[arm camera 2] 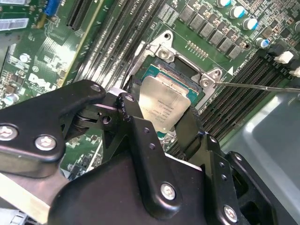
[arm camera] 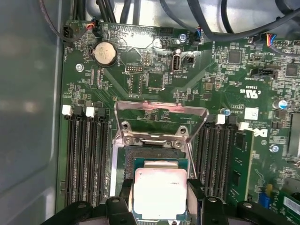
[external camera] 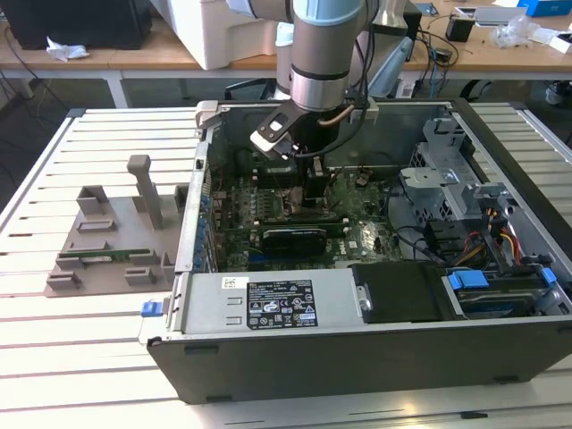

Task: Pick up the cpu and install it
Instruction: 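Place the cpu into insertion slot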

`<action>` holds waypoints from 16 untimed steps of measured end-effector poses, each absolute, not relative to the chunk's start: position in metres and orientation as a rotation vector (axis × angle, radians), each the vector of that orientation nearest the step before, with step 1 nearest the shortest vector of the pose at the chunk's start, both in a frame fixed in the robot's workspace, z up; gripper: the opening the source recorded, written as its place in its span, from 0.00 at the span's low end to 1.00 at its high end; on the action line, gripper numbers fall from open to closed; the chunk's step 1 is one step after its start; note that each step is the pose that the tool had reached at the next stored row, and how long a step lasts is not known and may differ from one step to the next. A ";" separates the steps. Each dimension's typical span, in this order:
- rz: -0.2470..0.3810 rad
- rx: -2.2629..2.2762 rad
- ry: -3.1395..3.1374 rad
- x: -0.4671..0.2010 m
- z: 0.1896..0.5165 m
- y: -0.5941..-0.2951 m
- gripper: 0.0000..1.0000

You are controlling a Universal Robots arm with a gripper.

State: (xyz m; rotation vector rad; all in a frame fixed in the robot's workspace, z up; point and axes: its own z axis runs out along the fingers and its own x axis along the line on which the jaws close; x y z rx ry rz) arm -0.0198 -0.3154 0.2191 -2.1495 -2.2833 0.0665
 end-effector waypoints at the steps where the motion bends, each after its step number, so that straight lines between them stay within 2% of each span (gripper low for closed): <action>1: 0.066 -2.154 -2.279 -0.020 0.217 -0.313 0.54; 16: 0.068 -2.182 -2.252 -0.019 0.200 -0.311 0.54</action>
